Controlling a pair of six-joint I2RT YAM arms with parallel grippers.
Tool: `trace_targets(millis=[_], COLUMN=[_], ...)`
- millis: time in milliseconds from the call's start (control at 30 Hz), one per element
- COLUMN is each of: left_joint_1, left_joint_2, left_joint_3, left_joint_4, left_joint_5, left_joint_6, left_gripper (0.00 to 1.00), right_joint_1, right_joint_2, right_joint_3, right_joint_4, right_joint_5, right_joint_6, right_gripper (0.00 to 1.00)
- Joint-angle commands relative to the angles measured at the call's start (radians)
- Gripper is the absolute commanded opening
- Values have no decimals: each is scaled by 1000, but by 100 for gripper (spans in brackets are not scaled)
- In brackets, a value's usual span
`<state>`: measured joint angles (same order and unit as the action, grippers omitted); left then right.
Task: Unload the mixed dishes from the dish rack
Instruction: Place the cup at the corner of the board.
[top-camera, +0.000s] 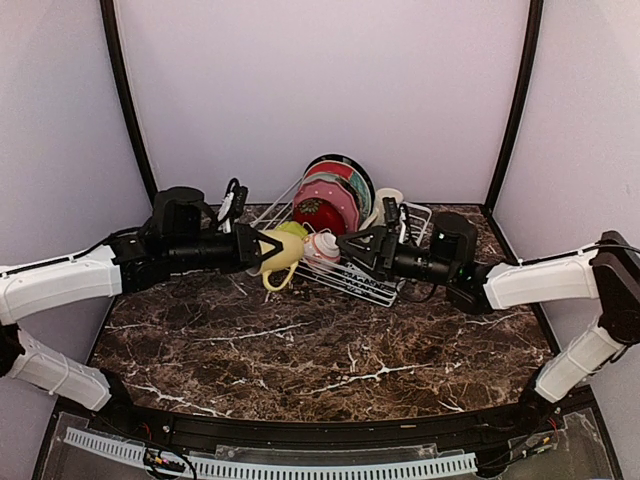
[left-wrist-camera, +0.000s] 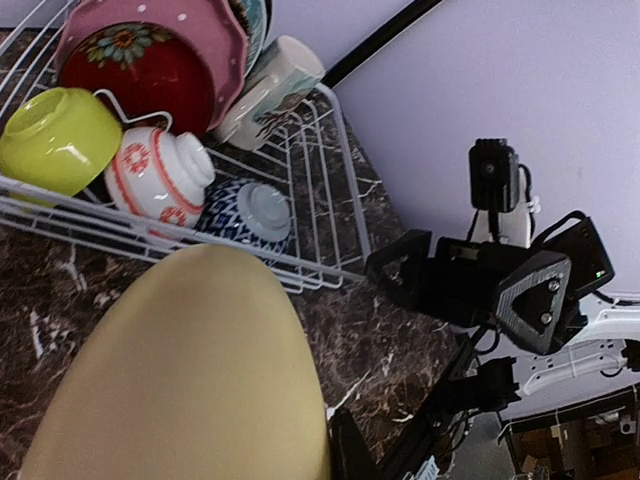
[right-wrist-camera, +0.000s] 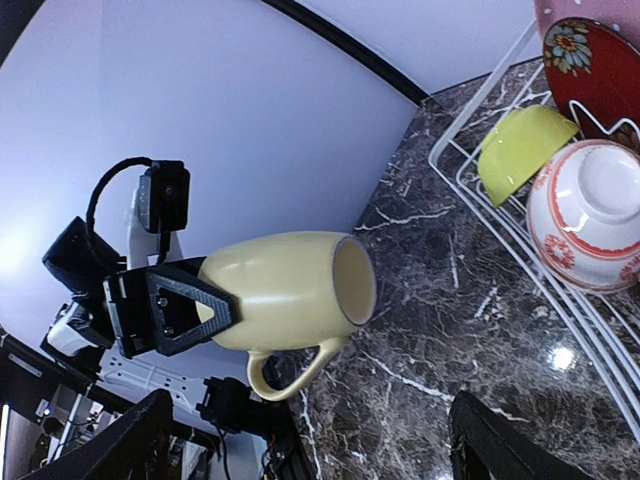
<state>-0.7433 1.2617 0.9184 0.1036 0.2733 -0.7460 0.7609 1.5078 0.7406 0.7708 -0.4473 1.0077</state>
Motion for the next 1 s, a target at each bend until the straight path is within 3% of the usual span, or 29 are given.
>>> trace_targets(millis=[0,133,367,533,967], left_joint_1=[4,-59,-218,-344,-356], left_joint_2=[-91,-138,-163,-83,-113], left_joint_3=[77,77,-6,-21,-180], left_joint_4=[-553,-898,-1102,-1178,-1154], left_joint_5=[-79,-162,-350,-410,-283], left_joint_6=[118,82,-89,-172,-154], left_gripper=[1,1,1,1,1], right_joint_1=[-12,-11,-12,-15,-15], right_joint_2=[-52,-42,-10,-31,-125], right_joint_3=[87,242,381,360,255], right_joint_4=[-349,-669,-932,-947,-871], right_joint_5=[95,239,464,505,466], right_joint_6=[-217,-345,-451,-456,-461], right_gripper=[94,98,99,99,99])
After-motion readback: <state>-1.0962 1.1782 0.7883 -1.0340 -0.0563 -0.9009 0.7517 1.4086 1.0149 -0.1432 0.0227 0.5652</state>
